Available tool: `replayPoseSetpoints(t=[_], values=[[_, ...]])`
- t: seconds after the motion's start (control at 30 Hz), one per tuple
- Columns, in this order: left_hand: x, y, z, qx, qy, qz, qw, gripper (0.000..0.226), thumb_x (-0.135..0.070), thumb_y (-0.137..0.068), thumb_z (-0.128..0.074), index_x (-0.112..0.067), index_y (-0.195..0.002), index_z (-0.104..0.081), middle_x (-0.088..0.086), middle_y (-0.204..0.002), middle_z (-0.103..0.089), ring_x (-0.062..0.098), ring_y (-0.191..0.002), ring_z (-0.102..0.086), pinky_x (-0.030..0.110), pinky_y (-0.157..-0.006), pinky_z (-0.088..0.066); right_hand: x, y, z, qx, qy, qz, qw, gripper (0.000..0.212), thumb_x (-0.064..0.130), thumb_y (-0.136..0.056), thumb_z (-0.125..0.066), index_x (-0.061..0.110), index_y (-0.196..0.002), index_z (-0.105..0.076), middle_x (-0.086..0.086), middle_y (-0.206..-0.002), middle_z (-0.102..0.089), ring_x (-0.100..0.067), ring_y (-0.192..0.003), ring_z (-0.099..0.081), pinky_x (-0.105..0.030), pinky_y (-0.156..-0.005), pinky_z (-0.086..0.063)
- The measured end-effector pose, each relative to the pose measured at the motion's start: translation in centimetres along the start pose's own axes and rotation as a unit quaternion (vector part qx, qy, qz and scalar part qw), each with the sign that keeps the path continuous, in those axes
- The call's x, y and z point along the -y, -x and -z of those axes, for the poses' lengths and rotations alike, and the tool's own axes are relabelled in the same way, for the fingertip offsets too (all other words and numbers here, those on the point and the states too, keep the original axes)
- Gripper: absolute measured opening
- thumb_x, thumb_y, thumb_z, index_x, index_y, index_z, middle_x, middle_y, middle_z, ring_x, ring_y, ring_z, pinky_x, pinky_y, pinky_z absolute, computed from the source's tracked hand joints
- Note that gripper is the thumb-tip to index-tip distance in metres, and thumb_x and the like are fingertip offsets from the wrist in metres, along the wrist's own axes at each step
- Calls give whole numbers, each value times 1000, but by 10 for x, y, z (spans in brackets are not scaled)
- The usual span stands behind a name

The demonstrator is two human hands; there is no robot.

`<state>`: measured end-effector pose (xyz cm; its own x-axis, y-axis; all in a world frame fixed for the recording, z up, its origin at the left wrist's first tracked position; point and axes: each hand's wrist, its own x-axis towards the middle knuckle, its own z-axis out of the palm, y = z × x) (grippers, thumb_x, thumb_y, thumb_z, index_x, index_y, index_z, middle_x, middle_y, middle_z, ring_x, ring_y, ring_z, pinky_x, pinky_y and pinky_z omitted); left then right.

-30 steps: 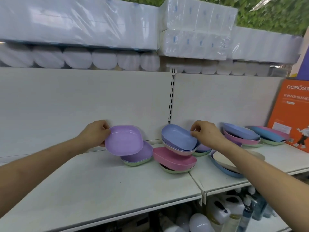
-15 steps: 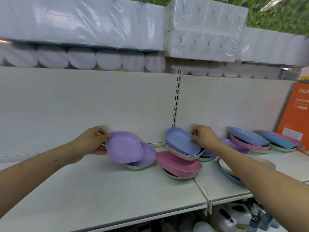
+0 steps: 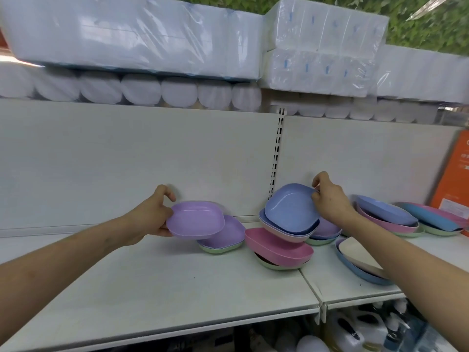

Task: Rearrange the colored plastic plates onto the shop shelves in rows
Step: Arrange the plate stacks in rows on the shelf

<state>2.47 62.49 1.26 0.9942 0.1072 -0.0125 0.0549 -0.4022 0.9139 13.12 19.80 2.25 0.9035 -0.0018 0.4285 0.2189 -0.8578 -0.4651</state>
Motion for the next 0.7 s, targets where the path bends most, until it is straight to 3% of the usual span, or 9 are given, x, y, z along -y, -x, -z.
replayPoseSetpoints(t=[0.1, 0.23, 0.33, 0.4, 0.47, 0.57, 0.7], values=[[2, -1, 2, -9, -37, -13, 999, 31, 5, -96, -33, -8, -103, -60, 17, -99, -62, 27, -74, -61, 48, -76, -65, 1, 8, 10, 14, 2, 12, 1000, 26, -2, -93, -36, 18, -108, -44, -16, -82, -59, -29, -66, -49, -36, -55, -33], [4, -3, -1, -20, -43, -16, 999, 42, 5, -98, -32, -3, -95, -73, 12, -114, -63, 27, -87, -64, 36, -67, -63, 2, 16, 19, 23, -12, 30, 999, 42, -9, -87, -34, 20, -95, -63, -14, -110, -61, -29, -89, -56, -35, -65, -39], [5, -4, -3, -27, -32, -12, 999, 32, 0, -102, -42, -6, -100, -74, 12, -121, -62, 23, -90, -61, 30, -63, -59, 8, 26, 26, 29, -53, 20, 998, 41, -7, -92, -36, 19, -108, -64, -8, -121, -58, -26, -92, -56, -31, -72, -40], [6, -2, -3, -20, -28, -17, 999, 20, -2, -99, -56, -11, -109, -71, 13, -125, -60, 23, -96, -62, 32, -71, -60, 13, 32, 29, 46, -71, 21, 996, 42, -4, -93, -40, 19, -123, -60, -7, -130, -53, -27, -89, -57, -30, -75, -43], [8, 2, -2, -1, -22, -26, 999, 31, -3, -92, -70, -17, -119, -66, 9, -128, -57, 26, -106, -64, 37, -84, -61, 20, 40, 31, 64, -86, 25, 994, 47, -1, -93, -44, 21, -134, -55, -6, -135, -50, -27, -86, -61, -28, -69, -47], [11, 14, -2, -2, -24, -40, 999, 53, -3, -84, -79, -22, -129, -59, 3, -131, -53, 23, -110, -62, 32, -83, -57, 36, 51, 31, 77, -102, 43, 991, 49, 8, -94, -54, 23, -141, -46, -5, -128, -53, -19, -80, -61, -25, -59, -45], [19, 36, 1, -18, -41, -52, 998, 64, -10, -79, -85, -30, -132, -57, -3, -137, -50, 19, -118, -57, 35, -96, -54, 61, 70, 24, 95, -125, 63, 986, 61, 25, -94, -70, 25, -147, -39, 2, -130, -49, -22, -102, -54, -25, -69, -41]])
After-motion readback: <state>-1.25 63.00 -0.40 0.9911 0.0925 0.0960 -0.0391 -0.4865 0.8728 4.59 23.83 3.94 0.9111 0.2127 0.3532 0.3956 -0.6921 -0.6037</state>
